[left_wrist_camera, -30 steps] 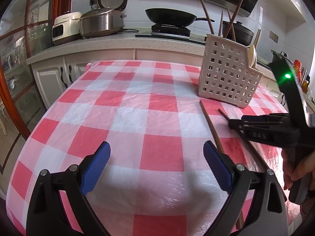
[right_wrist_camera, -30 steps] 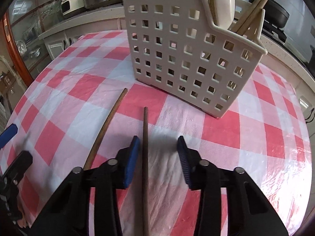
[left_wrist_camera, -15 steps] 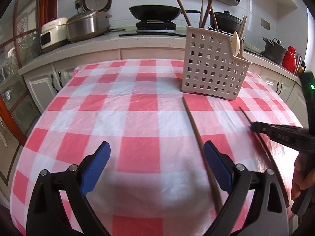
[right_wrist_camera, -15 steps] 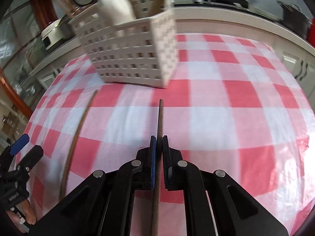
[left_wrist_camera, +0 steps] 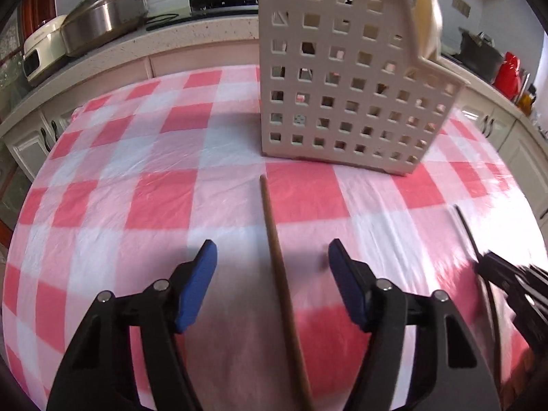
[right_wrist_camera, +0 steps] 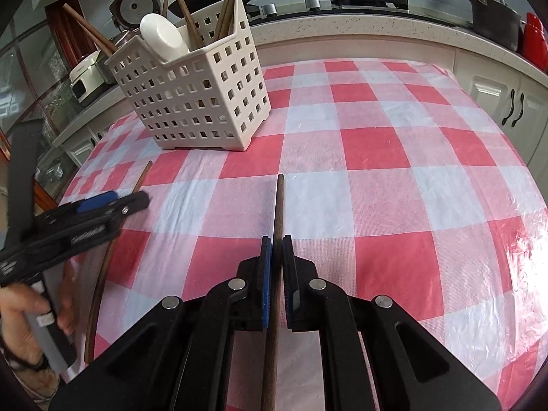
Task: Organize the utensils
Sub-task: 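Close the right gripper on a brown chopstick while the left gripper grasps another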
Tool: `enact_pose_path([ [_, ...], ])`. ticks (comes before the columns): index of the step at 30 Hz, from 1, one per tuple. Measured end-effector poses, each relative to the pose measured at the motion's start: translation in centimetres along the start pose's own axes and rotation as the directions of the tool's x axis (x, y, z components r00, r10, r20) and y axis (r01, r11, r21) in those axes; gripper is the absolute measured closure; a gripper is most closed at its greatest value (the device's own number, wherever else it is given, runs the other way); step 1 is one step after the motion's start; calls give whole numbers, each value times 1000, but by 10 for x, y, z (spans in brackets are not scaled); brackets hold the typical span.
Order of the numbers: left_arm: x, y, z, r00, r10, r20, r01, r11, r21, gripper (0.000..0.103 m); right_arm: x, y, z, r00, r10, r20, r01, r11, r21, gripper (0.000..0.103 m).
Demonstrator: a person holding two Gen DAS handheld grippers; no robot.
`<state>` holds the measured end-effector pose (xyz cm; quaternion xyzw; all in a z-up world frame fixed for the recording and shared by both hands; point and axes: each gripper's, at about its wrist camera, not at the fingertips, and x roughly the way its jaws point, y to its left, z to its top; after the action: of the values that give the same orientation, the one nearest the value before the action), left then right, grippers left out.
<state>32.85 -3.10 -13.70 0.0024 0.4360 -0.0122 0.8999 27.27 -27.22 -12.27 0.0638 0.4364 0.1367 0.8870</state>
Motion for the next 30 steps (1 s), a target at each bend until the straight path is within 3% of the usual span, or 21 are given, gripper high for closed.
enact_pose_path([
  [3, 3, -1, 7, 1000, 10, 2, -10, 1000, 4, 50, -1, -3, -1, 1000, 19, -3, -19, 1000, -1, 95],
  [5, 2, -2, 7, 1000, 9, 3, -9, 1000, 14, 72, -1, -3, -1, 1000, 22, -7, -22, 1000, -11, 95],
  [8, -2, 0, 4, 1000, -10, -3, 10, 999, 36, 95, 0, 0, 1, 1000, 24, -19, -24, 1000, -16, 90],
  [12, -8, 11, -4, 998, -55, -7, 56, 998, 6, 96, 1, 8, 3, 1000, 7, -26, -9, 999, -46, 74],
  [19, -20, 22, -22, 992, -124, -2, 124, 992, -36, 97, 13, 20, 12, 998, -61, -29, 57, 991, -122, 73],
  [20, -22, 20, -25, 991, -134, 0, 134, 991, -32, 97, 16, 24, 15, 996, -84, -30, 78, 985, -152, 73],
  [23, -26, 15, -32, 989, -148, 10, 148, 989, -17, 97, 20, 31, 16, 992, -122, -40, 113, 976, -187, 94],
  [30, -31, 21, -38, 987, -158, 16, 159, 987, -37, 97, 8, 34, 9, 998, -59, -12, 56, 988, -146, 95],
])
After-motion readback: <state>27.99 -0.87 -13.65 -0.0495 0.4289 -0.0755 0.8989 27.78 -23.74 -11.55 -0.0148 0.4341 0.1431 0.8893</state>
